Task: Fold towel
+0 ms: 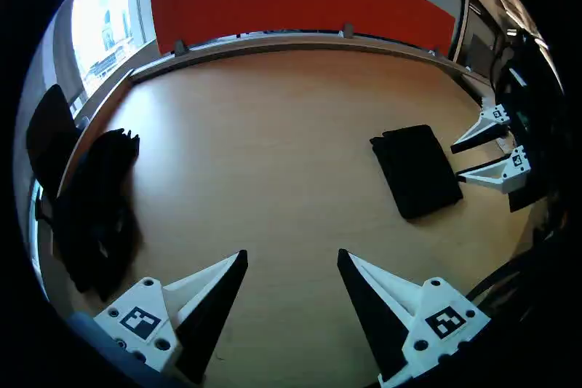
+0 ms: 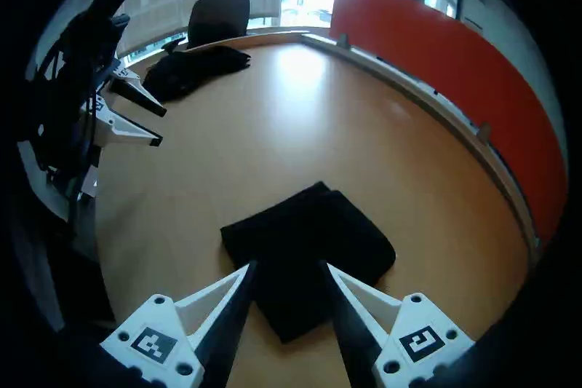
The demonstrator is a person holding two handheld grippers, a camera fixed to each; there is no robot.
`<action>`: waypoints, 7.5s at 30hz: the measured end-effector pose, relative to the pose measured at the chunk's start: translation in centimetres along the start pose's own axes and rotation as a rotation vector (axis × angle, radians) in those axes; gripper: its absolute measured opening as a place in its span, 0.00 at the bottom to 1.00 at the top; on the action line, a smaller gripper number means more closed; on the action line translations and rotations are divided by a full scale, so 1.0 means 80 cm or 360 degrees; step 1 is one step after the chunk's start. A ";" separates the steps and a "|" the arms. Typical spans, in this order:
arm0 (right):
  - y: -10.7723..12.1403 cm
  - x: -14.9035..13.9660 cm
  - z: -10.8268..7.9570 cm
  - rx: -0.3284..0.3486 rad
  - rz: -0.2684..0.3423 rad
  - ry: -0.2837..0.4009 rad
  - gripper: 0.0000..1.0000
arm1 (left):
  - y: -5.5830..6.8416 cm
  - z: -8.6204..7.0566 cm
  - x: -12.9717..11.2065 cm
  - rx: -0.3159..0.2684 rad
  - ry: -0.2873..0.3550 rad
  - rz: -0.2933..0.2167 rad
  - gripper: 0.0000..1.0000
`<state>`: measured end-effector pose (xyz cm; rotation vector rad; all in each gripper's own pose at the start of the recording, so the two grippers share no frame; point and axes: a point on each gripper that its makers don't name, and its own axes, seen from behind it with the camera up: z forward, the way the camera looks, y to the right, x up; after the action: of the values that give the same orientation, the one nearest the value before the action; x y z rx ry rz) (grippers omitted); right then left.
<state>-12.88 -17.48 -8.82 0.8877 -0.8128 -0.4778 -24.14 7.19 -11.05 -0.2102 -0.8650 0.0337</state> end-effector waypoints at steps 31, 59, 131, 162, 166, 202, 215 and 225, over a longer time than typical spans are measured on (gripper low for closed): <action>-0.005 -0.117 0.001 -0.0026 0.0132 -0.0220 0.53 | 0.002 -0.002 0.002 0.0003 0.0002 0.0018 0.92; -0.005 -0.124 0.011 -0.0056 0.0232 -0.0212 0.04 | 0.003 -0.001 0.000 -0.0008 0.0001 0.0025 0.92; 0.208 0.048 -0.165 -0.0392 0.0032 0.0148 0.04 | 0.019 -0.005 0.042 -0.0023 0.0084 0.0111 0.92; 0.365 -0.026 -0.229 -0.0482 0.0081 -0.0052 0.04 | 0.021 -0.001 0.044 0.0026 0.0060 0.0091 0.91; 0.380 -0.035 -0.232 -0.0497 0.0099 -0.0070 0.04 | 0.022 0.001 0.045 0.0031 0.0057 0.0090 0.92; 0.432 -0.099 -0.256 -0.0553 0.0152 -0.0190 0.04 | 0.037 0.009 0.060 0.0037 0.0044 0.0127 0.92; 0.405 -0.181 -0.272 -0.0546 0.0237 -0.0291 0.04 | 0.047 0.011 0.063 0.0026 0.0044 0.0153 0.92; 0.378 -0.251 -0.278 -0.0549 0.0340 -0.0390 0.04 | 0.051 0.011 0.064 0.0017 0.0045 0.0175 0.91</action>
<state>-6.42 23.75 -0.45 0.4220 -1.0007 -0.5251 -21.24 11.96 -7.44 -0.2476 -0.8245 0.1380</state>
